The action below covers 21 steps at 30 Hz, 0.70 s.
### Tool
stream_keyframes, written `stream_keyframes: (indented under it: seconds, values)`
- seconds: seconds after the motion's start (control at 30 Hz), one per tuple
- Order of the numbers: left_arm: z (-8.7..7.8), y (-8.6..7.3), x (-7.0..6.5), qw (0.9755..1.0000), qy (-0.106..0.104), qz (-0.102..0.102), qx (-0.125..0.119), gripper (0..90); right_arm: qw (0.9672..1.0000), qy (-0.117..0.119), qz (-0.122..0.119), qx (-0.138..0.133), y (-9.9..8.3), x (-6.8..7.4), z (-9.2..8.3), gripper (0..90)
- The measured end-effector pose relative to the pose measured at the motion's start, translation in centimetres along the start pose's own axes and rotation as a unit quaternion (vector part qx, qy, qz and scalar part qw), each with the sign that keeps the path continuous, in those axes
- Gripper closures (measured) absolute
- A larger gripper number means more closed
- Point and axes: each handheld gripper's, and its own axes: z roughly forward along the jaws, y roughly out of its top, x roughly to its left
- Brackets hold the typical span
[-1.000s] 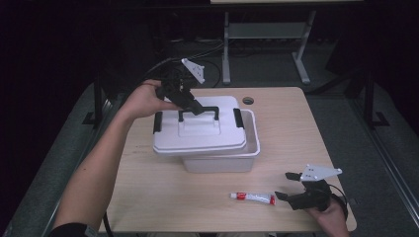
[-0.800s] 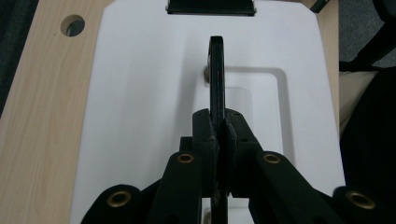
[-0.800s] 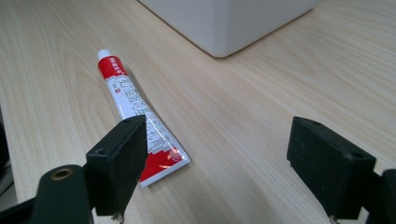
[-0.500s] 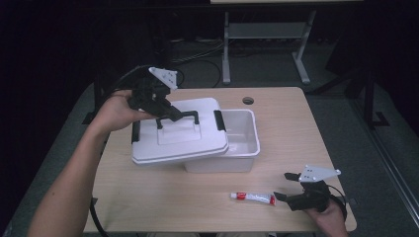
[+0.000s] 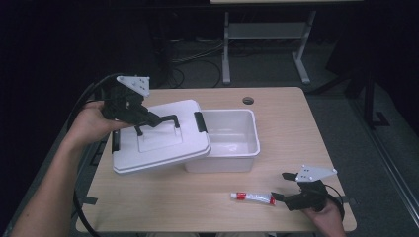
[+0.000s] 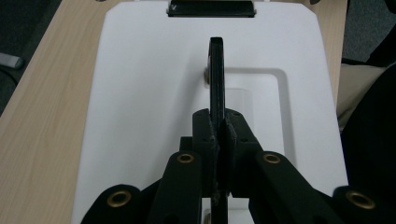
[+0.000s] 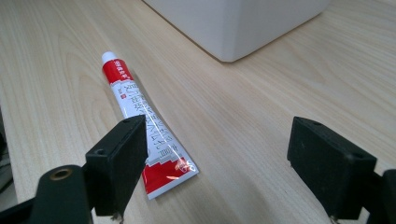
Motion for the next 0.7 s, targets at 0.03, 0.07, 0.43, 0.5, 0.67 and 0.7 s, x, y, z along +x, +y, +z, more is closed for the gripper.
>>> stream_keyframes:
  seconds: [0.03,0.07,0.43,0.5,0.67,0.7]
  values:
    - [-0.1,-0.2,0.0,1.0000,0.002,-0.001,-0.001,84.4,1.0000,-0.001,0.001,0.002,0.0,0.0,0.0,19.6]
    - [-0.2,-0.4,0.1,1.0000,0.003,-0.003,-0.002,84.4,1.0000,-0.001,0.002,0.002,0.0,0.0,0.0,19.7]
    - [-2.0,-3.1,0.3,0.9994,0.019,-0.027,-0.004,84.4,1.0000,-0.005,0.005,0.002,-0.2,-0.3,-0.1,19.2]
    - [-2.2,-3.6,0.3,0.9992,0.022,-0.033,-0.005,84.4,1.0000,-0.005,0.004,0.001,-0.1,-0.3,0.0,19.1]
    - [-2.9,-4.6,0.2,0.9987,0.029,-0.041,-0.008,84.4,1.0000,-0.003,0.002,0.006,-0.1,-0.3,0.2,19.4]
    - [-3.0,-4.8,0.2,0.9987,0.029,-0.041,-0.006,84.4,1.0000,-0.002,0.003,0.007,-0.1,-0.3,0.2,19.3]
